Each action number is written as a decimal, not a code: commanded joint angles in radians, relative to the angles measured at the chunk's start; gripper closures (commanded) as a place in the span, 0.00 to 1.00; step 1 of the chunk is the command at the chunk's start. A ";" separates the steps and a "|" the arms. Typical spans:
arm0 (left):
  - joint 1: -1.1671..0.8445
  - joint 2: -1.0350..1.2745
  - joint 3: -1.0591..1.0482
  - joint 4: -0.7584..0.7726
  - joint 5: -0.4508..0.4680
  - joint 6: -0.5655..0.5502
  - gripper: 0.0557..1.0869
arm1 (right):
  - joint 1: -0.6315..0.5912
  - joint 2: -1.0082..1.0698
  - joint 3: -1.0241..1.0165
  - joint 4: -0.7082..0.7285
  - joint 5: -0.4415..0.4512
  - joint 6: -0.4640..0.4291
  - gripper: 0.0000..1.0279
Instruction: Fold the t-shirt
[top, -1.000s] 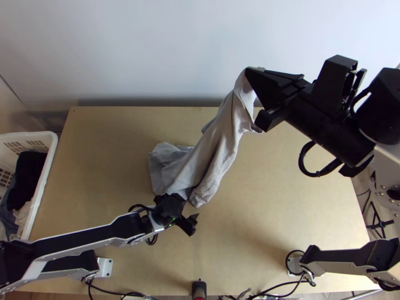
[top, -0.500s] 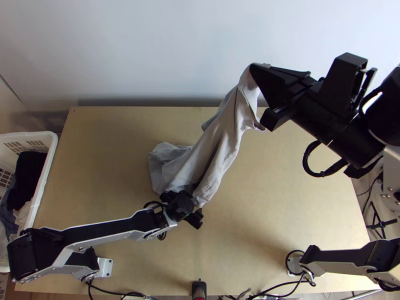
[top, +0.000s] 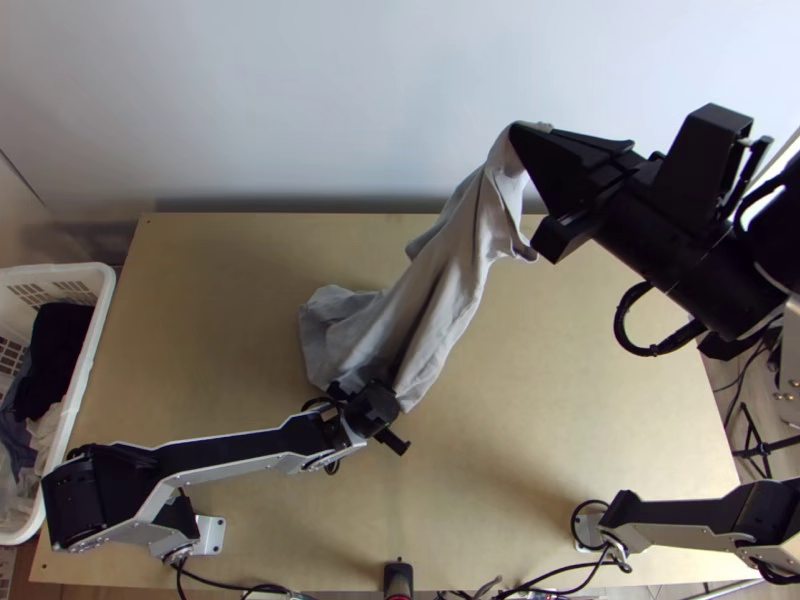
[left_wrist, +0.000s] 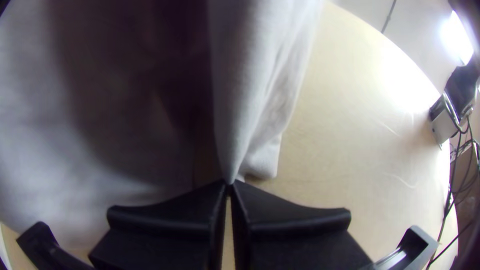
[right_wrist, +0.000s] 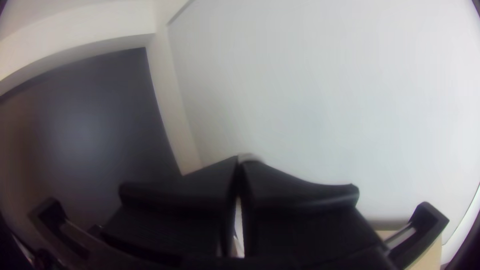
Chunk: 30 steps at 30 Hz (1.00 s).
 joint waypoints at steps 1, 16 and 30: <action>0.004 -0.051 -0.029 -0.043 0.016 0.027 0.96 | -0.001 -0.005 0.005 -0.003 0.005 -0.012 0.97; 0.326 -0.713 0.138 -0.423 0.144 0.020 0.96 | -0.004 -0.013 0.005 0.004 0.028 -0.040 0.97; 0.856 -0.775 0.456 -0.558 0.319 0.076 0.96 | -0.173 -0.105 -0.015 -0.009 0.043 -0.098 0.97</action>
